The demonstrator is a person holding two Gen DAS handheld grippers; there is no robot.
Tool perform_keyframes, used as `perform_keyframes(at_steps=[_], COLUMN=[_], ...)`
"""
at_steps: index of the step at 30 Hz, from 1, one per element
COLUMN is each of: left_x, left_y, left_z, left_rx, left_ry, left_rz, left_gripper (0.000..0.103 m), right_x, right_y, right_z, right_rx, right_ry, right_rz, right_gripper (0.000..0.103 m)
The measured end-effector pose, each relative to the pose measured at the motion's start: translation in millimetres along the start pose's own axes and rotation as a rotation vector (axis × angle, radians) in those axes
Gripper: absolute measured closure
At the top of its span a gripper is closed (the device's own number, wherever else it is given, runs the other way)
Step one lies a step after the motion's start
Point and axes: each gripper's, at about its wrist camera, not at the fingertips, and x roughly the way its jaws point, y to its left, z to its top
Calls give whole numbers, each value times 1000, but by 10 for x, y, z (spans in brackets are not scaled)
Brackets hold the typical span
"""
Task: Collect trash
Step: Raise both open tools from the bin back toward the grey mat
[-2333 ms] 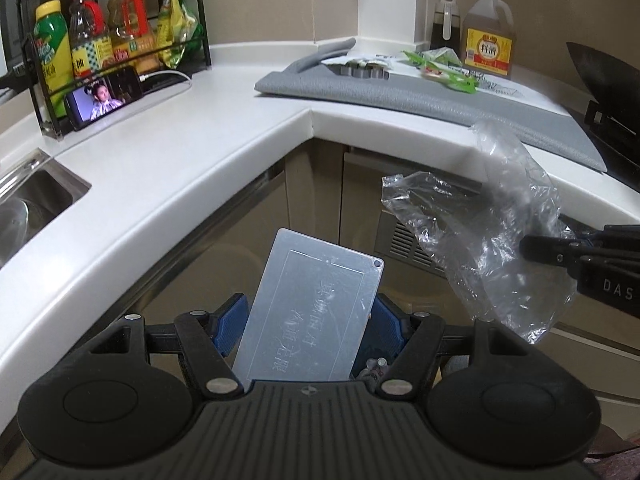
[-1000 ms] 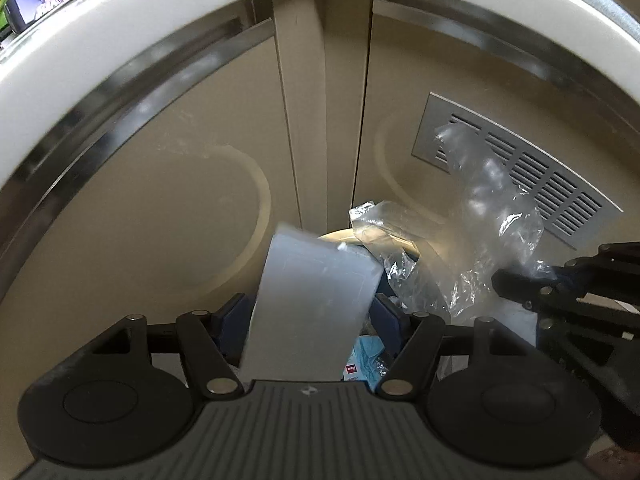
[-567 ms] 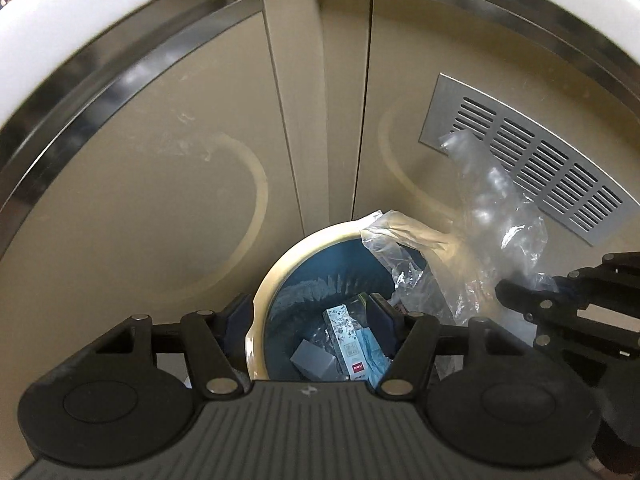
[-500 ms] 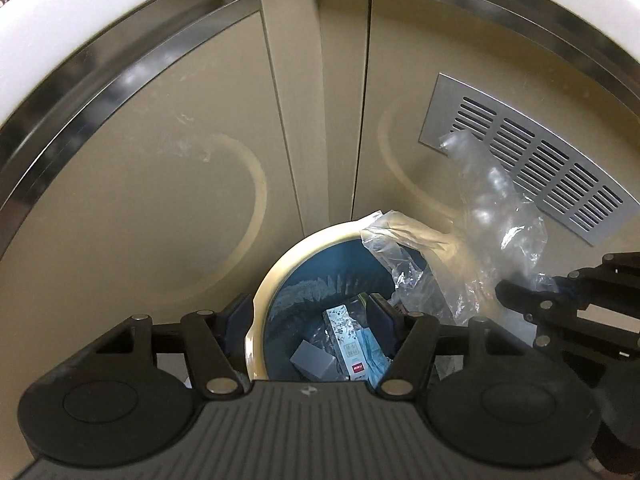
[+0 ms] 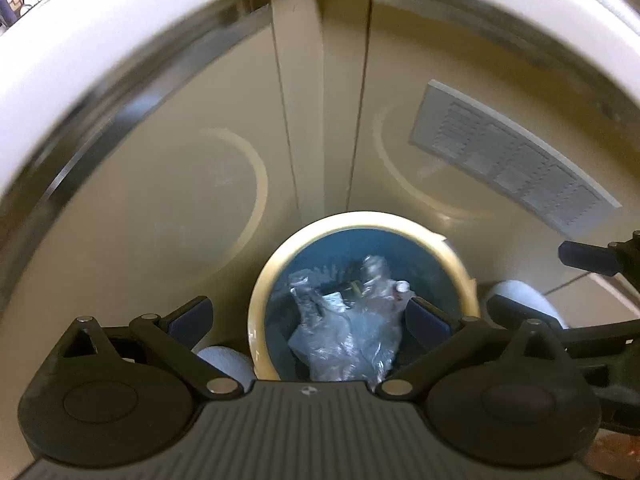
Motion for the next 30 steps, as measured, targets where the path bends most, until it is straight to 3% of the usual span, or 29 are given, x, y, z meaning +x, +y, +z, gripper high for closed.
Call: perform_keyframes(at_steps=[7, 13, 18, 22, 26, 30], left_x=[-740, -1435, -2027, -2583, -3119, -3610], left_y=[-74, -139, -235, -355, -496, -700], left_z=[128, 159, 143, 139, 163, 148], left_rx=[-17, -26, 41, 107, 84, 131], left_ry=[-17, -109, -154, -234, -287, -356], left_rz=[-28, -69, -137, -152, -211, -263], left_gripper=[0, 0, 0, 0, 0, 0], right_x=[-656, -1175, -1411, -1556, -1654, -1715], right_y=[-99, -335, -537, -597, -598, -575], right_z=[-30, -124, -198, -234, -227, -199], right_rx=[35, 128, 165, 169, 164, 164], right_ry=[-124, -225, -276, -311, -332, -343], right_rz=[-9, -24, -40, -48, -57, -66], right_gripper=[19, 17, 16, 16, 16, 15])
